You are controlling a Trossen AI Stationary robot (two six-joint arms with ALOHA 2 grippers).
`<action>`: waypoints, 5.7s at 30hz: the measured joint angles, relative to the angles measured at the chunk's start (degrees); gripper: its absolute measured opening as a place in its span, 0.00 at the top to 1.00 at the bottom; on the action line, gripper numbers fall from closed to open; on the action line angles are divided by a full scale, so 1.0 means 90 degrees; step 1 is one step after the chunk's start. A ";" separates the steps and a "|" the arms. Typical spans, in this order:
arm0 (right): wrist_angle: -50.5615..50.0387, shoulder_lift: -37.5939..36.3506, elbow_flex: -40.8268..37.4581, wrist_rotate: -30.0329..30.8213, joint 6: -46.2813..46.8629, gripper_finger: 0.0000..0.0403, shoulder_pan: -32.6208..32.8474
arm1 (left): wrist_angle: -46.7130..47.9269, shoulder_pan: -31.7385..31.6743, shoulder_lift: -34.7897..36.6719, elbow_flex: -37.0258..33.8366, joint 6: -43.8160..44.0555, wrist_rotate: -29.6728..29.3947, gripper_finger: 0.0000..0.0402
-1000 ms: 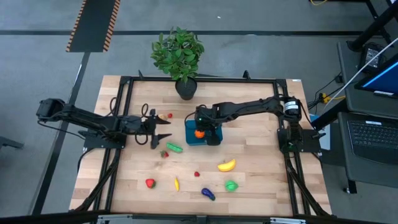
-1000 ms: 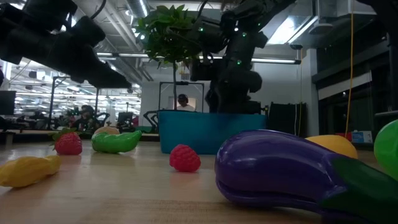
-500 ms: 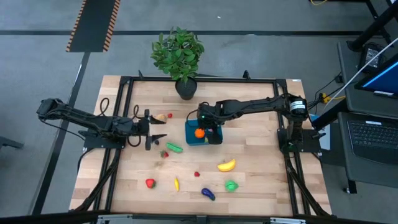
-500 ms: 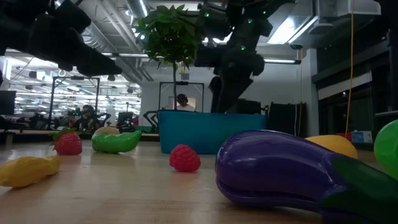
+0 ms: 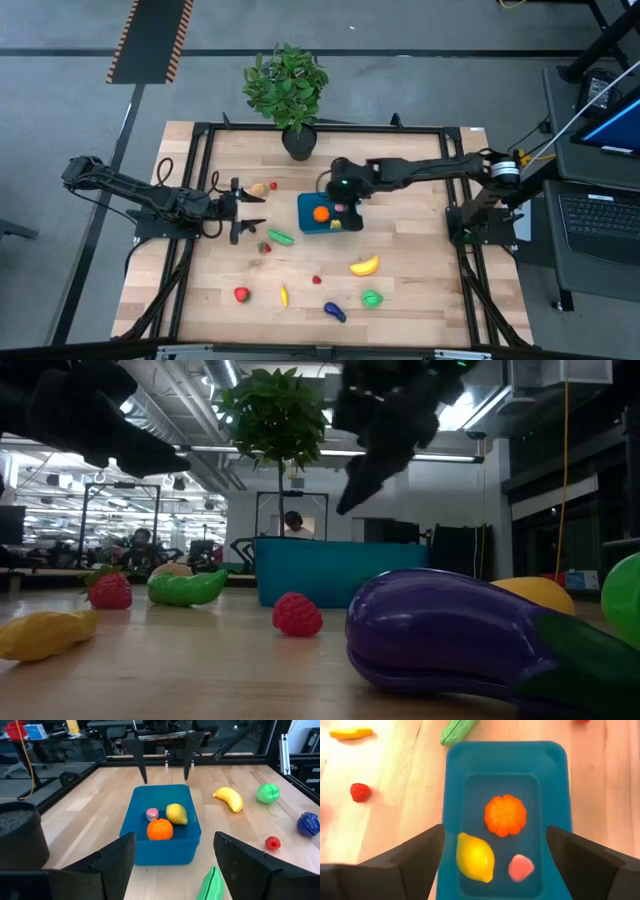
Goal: Pick and placing Produce into tupperware
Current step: Put the brown potato into the blue bin
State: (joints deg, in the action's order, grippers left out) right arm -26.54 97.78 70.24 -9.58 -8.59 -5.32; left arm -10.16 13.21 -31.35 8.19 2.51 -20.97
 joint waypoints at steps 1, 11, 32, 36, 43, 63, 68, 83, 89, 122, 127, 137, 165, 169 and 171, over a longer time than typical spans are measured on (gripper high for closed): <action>0.0246 -0.0207 -0.0319 -0.0001 0.0106 0.14 0.0000 | 0.0005 0.0000 0.0000 0.0000 0.0002 -0.0001 0.35; 0.2965 -0.2887 -0.3133 -0.0006 0.0579 0.14 -0.0013 | -0.0111 -0.0007 0.0000 0.0000 0.0178 -0.0130 0.35; 0.3788 -0.5049 -0.5135 0.0005 0.0541 0.14 -0.0018 | -0.0075 -0.0027 0.0000 0.0000 0.0654 -0.0930 0.35; 0.3788 -0.5049 -0.5135 0.0009 0.0580 0.14 -0.0019 | 0.0220 -0.0027 -0.0002 0.0002 0.0684 -0.1307 0.35; 0.3785 -0.5047 -0.5135 0.0104 0.0586 0.14 -0.0019 | 0.1246 -0.0027 -0.0019 0.0396 0.1045 -0.1917 0.35; 0.3778 -0.5042 -0.5135 0.0903 0.0773 0.14 -0.0019 | 0.4820 -0.1247 -0.1789 0.2069 0.2144 -0.0544 0.36; 0.3778 -0.5042 -0.5135 0.0901 0.0754 0.14 -0.0019 | 0.4991 -0.1729 -0.2364 0.2365 0.1688 -0.0008 0.36; 0.3776 -0.5042 -0.5135 0.0899 0.0747 0.14 -0.0019 | 0.5042 -0.2878 -0.3529 0.2824 -0.0148 0.0715 0.36; 0.3777 -0.5042 -0.5135 0.0896 0.0749 0.14 -0.0019 | 0.5035 -0.3415 -0.3836 0.2871 -0.0762 0.1111 0.36; 0.3778 -0.5042 -0.5135 0.0896 0.0713 0.14 -0.0017 | 0.4220 -0.4520 -0.5411 0.2866 -0.1695 0.2587 0.36; 0.3781 -0.5042 -0.5135 0.0899 0.0710 0.14 -0.0017 | 0.4149 -0.4520 -0.5547 0.2880 -0.1677 0.2616 0.37; 0.3780 -0.5042 -0.5135 0.0899 0.0632 0.14 -0.0017 | 0.3988 -0.4495 -0.5433 0.2858 -0.1669 0.2556 0.49; 0.3779 -0.5042 -0.5135 0.0899 0.0594 0.14 -0.0019 | 0.4032 -0.4044 -0.4327 0.2861 -0.0445 0.2640 0.58; 0.3778 -0.5042 -0.5135 0.0899 0.0594 0.14 -0.0017 | 0.4095 -0.3920 -0.3498 0.2861 -0.0289 0.2625 0.58; 0.3778 -0.5042 -0.5135 0.0899 0.0594 0.14 -0.0017 | 0.4185 -0.3844 -0.3039 0.2861 -0.0185 0.2609 0.58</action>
State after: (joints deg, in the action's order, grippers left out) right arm 7.46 52.40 24.03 -1.50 -3.25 -5.48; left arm 27.51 -21.38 -58.71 33.93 0.85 2.51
